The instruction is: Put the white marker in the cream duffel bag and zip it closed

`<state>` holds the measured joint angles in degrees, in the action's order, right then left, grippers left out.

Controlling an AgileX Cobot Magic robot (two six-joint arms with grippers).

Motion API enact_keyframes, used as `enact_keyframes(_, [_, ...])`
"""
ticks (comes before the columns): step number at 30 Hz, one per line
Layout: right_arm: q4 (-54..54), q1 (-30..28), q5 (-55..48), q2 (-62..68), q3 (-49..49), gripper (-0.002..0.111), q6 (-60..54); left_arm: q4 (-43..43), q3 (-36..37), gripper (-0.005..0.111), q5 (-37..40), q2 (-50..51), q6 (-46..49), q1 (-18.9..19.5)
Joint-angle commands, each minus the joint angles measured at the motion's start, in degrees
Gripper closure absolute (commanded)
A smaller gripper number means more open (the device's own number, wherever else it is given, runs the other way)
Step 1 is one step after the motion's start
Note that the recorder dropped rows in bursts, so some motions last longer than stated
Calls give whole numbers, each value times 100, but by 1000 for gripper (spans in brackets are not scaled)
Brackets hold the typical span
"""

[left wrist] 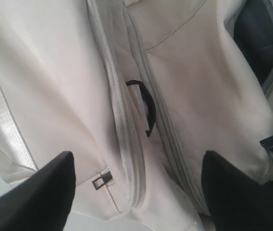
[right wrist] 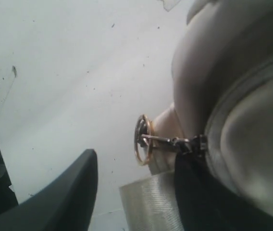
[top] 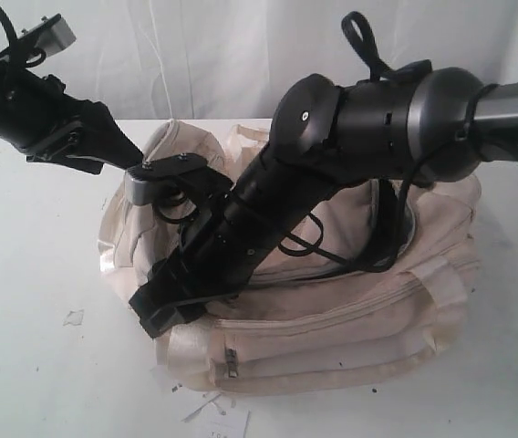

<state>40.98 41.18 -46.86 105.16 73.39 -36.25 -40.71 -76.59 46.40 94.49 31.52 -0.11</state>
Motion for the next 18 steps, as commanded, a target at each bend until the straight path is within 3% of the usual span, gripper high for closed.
enact_keyframes(1, [-97,-3,65,136,-20,61,51,-118,-20,32,108,-14,43,-5])
enact_keyframes(6, [-97,-3,418,140,-20,65,51,-118,-20,32,16,-14,51,-5])
enact_keyframes(13, [-58,-3,623,140,-20,108,210,-118,-20,32,-24,-14,179,-5])
enact_keyframes(18, [-84,-3,135,-1,-12,108,315,-30,-20,32,-23,-14,187,-5])
